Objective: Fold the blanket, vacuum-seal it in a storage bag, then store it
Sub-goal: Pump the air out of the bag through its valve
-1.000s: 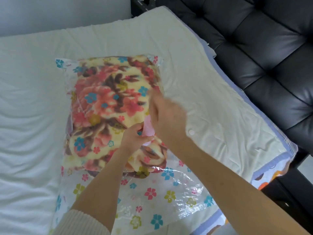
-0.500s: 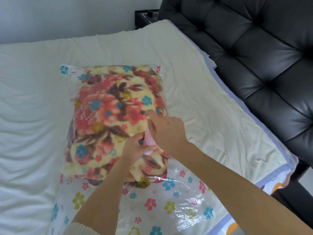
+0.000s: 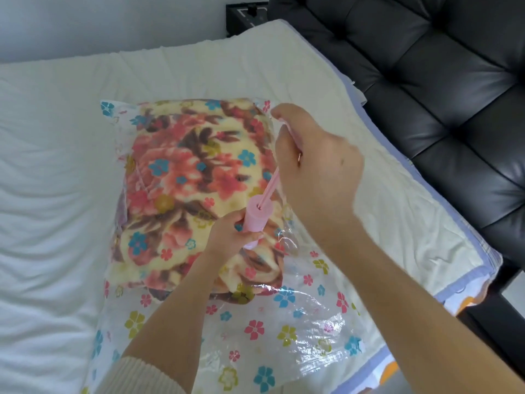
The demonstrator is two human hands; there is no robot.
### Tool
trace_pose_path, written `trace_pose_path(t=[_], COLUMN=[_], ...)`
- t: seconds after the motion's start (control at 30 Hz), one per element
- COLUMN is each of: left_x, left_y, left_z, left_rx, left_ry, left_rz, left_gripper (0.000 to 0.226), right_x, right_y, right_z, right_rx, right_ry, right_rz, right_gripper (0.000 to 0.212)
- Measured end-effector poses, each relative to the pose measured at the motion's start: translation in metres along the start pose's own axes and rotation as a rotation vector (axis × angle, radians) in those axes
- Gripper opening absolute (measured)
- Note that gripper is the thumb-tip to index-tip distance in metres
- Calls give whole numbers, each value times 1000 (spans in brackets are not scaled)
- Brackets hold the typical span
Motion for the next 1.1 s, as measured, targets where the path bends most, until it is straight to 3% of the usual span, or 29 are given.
trace_pose_path(t=[0.03, 0.07, 0.13, 0.23, 0.37, 0.4, 0.47, 0.5, 0.6, 0.73, 0.83, 0.87, 0.93, 1.03, 1.1], left_x=[2, 3, 4, 2, 1, 2, 4, 4, 3, -1, -1, -1, -1, 0, 1], left_y=[0, 0, -2, 3, 3, 2, 0, -1, 2, 1, -4, -5, -4, 1, 1], left_z=[1, 2, 2, 1, -2, -1, -2, -1, -1, -3, -1, 1, 0, -4, -3], left_rx=[7, 16, 25, 29, 0, 2, 21, 24, 18, 5, 18, 20, 31, 9, -4], left_ry=[1, 3, 16, 7, 7, 6, -1, -7, -22, -13, -3, 5, 10, 2, 2], left_rz=[-3, -9, -3, 11, 1, -5, -19, -19, 0, -3, -43, -41, -20, -6, -6], left_gripper=[26, 24, 22, 26, 28, 26, 23, 24, 27, 26, 23, 23, 23, 29, 31], right_x=[2, 0, 10, 3, -1, 0, 8, 16, 7, 3, 11, 16, 14, -3, 1], right_y=[-10, -25, -50, -32, -2, -10, -43, -54, -36, -10, -51, -56, -42, 3, 2], right_z=[13, 29, 46, 17, -5, 7, 37, 40, 9, -6, 51, 55, 34, -8, -4], right_rx=[-34, -176, -325, -203, 99, 17, -316, -322, -203, 59, -285, -295, -195, 15, 31], right_ry=[-14, 11, 115, 209, 66, 59, 88, 171, 225, 55, 34, 75, 155, 118, 15], right_rz=[-22, 12, 200, 172, 46, 57, 196, 244, 213, 46, 117, 173, 157, 60, 0], right_gripper=[27, 24, 21, 12, 22, 19, 29, 35, 9, 22, 25, 29, 14, 25, 29])
Point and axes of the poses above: each hand's wrist, its own z-axis away from the middle knuckle, its own y-axis out of the back of the hand, x = y × z, the point moved 1 cm from there along -z, towards the middle knuckle, and after that the axes turned 1 degree about x, right-handed, at the moved point
